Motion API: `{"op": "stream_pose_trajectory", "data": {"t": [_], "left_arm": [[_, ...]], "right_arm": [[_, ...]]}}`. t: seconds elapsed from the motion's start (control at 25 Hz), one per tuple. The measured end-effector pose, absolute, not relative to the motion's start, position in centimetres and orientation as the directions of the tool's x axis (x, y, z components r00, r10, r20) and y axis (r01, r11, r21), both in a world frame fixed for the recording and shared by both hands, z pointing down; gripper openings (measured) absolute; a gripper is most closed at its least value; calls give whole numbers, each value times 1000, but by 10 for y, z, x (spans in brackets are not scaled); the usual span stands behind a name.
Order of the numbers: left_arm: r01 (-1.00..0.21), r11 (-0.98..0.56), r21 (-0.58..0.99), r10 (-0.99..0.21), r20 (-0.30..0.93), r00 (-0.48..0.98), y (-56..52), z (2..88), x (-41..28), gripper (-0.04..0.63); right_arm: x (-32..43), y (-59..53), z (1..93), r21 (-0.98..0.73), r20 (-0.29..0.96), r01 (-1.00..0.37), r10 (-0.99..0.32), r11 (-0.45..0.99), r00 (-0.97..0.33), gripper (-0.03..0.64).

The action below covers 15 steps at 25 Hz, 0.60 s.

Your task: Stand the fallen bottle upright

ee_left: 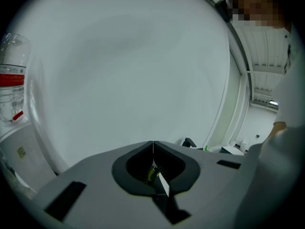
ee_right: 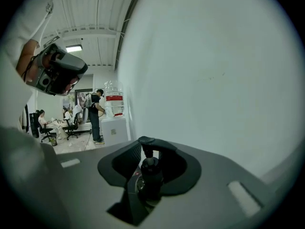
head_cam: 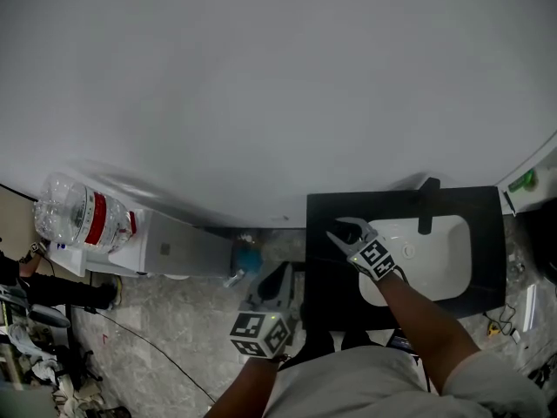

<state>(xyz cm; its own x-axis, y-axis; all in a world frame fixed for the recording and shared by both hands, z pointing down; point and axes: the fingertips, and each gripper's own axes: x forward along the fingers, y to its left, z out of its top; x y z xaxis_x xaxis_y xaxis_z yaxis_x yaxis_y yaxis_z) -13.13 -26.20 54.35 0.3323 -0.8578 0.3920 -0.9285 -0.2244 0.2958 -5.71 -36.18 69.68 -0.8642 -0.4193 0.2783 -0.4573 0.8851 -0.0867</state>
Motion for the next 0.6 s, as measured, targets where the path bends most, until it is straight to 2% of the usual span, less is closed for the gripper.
{"op": "stream_pose_trajectory", "data": {"t": [0.2, 0.6], "left_arm": [[-926, -234, 297, -862, 378, 339, -259, 538, -126, 8], [-921, -257, 292, -862, 361, 355, -252, 528, -110, 8]], "right_arm": [[-54, -355, 698, -59, 320, -446, -406, 893, -856, 140], [-27, -355, 708, -78, 366, -497, -439, 864, -821, 159]]}}
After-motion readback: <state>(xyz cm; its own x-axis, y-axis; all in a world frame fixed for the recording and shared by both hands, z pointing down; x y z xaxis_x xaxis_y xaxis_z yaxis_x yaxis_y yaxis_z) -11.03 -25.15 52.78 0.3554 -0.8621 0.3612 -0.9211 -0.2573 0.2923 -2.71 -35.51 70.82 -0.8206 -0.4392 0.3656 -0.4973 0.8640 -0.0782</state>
